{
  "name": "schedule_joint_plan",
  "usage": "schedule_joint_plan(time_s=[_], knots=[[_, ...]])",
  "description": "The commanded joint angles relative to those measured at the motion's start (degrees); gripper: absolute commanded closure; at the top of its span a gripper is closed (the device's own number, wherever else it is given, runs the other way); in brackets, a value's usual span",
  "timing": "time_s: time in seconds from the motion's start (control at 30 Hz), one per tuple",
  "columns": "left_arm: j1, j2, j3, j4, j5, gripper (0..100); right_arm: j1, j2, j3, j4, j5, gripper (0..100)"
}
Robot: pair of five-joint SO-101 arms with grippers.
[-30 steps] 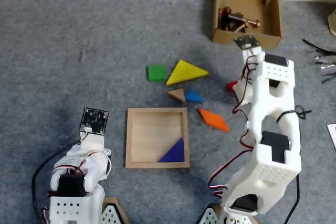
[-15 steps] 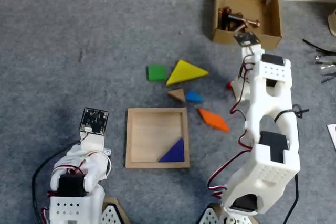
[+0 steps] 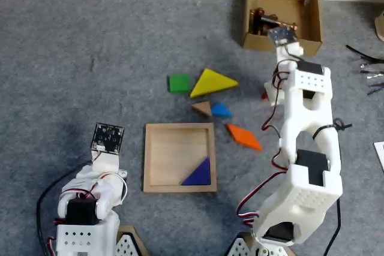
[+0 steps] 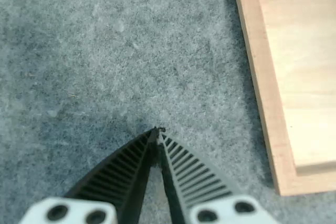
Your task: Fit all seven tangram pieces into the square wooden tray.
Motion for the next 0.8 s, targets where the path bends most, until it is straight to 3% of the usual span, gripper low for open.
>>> schedule_joint_plan(time_s=[0.0, 0.37, 0.77], knots=[[0.7, -0.4, 1.1, 0.3, -0.3, 99, -1.3, -4.0, -1.7, -3.3, 0.0, 83.2], [0.7, -0.4, 1.1, 0.3, -0.3, 99, -5.0, -3.3, -1.6, -7.7, 0.0, 83.2], [0.7, -0.4, 1.1, 0.3, -0.3, 99, -5.2, 9.2, -6.3, -8.6, -0.4, 83.2]])
